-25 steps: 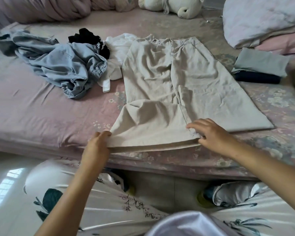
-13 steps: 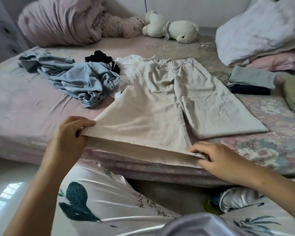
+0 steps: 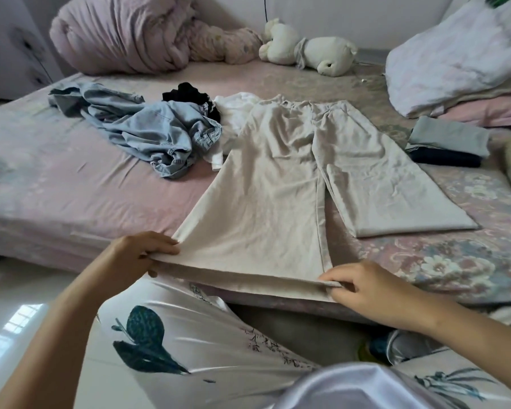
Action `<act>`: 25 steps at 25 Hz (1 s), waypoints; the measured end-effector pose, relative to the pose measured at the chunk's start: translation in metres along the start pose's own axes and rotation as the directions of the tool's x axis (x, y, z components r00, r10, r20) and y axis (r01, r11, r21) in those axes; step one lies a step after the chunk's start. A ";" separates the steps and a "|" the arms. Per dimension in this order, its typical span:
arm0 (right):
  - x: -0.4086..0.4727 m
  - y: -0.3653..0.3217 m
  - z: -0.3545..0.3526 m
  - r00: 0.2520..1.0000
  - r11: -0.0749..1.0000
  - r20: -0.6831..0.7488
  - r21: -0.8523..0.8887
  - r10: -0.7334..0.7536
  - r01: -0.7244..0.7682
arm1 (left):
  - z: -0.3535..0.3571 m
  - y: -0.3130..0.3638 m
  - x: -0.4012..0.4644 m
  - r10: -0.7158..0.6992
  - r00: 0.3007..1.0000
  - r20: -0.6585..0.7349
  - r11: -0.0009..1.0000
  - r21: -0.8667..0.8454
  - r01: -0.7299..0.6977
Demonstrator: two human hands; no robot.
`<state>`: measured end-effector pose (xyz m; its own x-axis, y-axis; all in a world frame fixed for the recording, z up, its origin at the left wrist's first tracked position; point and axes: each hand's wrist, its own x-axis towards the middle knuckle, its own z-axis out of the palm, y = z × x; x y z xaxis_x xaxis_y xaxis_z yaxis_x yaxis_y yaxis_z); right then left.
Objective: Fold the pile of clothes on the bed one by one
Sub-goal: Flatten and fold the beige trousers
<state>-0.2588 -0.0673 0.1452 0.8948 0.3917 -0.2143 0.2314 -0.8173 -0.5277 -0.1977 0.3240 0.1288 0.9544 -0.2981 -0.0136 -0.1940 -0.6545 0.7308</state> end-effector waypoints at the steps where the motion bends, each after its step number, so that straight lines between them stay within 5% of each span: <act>1: 0.001 0.003 0.003 1.000 1.000 0.016 0.016 -0.004 0.004 | -0.002 -0.004 -0.001 -0.008 1.000 0.010 1.000 0.025 0.007; 5: 0.006 0.008 0.009 0.991 0.998 0.133 0.066 -0.024 0.015 | -0.003 -0.002 -0.003 -0.022 0.997 0.076 0.971 0.237 0.004; 7: 0.013 0.009 0.008 0.987 0.992 0.158 0.124 -0.024 0.004 | -0.003 -0.003 0.005 0.083 0.995 0.052 0.941 0.326 -0.095; 11: 0.048 0.020 -0.018 0.985 0.838 0.054 0.520 0.162 -0.166 | -0.013 0.002 0.056 0.174 0.981 -0.087 0.957 0.249 -0.148; 14: 0.101 0.046 -0.052 0.930 0.703 -0.001 0.655 0.369 -0.278 | -0.013 0.007 0.131 0.053 0.989 -0.138 0.993 -0.095 -0.067; 17: 0.169 0.079 -0.088 0.859 0.545 -0.033 0.785 0.512 -0.295 | -0.001 0.008 0.217 -0.088 0.979 -0.186 0.922 -0.386 0.010; 25: 0.263 0.146 -0.063 0.743 0.719 -0.239 0.547 0.625 -0.429 | 0.078 -0.034 0.331 -0.423 0.887 -0.187 0.905 -0.041 0.423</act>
<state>0.0343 -0.1107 0.0635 0.9007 -0.3210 -0.2925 -0.4263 -0.5248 -0.7368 0.1072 0.1935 0.0460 0.9707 0.1425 -0.1933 0.2375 -0.6901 0.6836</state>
